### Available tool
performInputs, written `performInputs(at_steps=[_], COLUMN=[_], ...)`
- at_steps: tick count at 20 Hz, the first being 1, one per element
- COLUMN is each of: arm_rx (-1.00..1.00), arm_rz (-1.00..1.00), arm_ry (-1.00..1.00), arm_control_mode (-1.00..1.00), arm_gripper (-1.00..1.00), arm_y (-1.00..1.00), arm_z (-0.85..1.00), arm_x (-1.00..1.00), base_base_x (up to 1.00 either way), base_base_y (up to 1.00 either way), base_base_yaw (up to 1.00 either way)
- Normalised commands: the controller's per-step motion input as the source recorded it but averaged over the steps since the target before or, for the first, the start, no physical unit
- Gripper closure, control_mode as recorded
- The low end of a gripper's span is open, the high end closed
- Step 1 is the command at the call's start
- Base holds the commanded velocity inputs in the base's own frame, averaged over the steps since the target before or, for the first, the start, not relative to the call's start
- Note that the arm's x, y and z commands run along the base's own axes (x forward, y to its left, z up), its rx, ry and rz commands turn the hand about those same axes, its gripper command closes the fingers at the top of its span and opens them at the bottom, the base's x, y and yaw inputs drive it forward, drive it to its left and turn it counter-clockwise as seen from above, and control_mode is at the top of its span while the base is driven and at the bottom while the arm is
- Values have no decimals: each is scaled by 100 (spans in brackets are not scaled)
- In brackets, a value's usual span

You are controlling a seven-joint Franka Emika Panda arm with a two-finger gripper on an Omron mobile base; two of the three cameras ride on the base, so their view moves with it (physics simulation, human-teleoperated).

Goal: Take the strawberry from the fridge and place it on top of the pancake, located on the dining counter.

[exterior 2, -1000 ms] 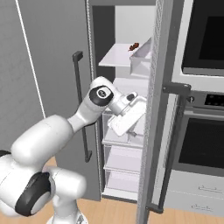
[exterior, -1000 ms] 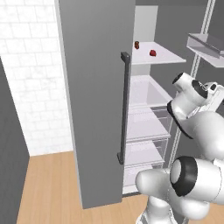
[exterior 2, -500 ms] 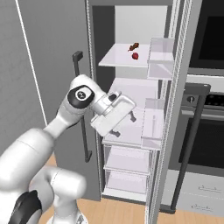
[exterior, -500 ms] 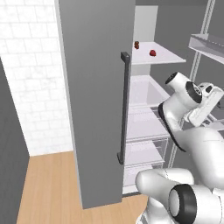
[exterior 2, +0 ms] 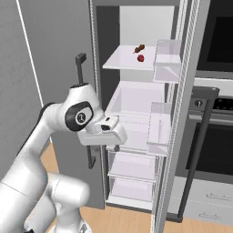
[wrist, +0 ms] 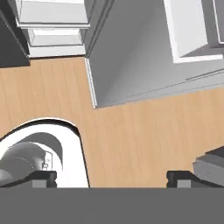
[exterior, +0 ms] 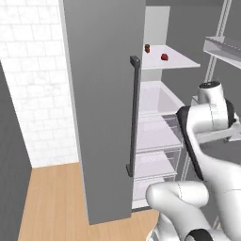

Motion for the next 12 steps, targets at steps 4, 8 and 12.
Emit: performInputs(at_steps=[4, 8, 12], arm_rx=[75, 9, -22], arm_rz=[-31, 6, 31], arm_ry=[-39, -5, 0], arm_control_mode=[-100, -100, -100], arm_gripper=[-100, -100, -100], arm_y=[61, 79, 100], arm_z=[-12, 8, 9], arm_x=[-24, 8, 21], base_base_x=[0, 0, 0], base_base_y=[0, 0, 0], base_base_yaw=[0, 0, 0])
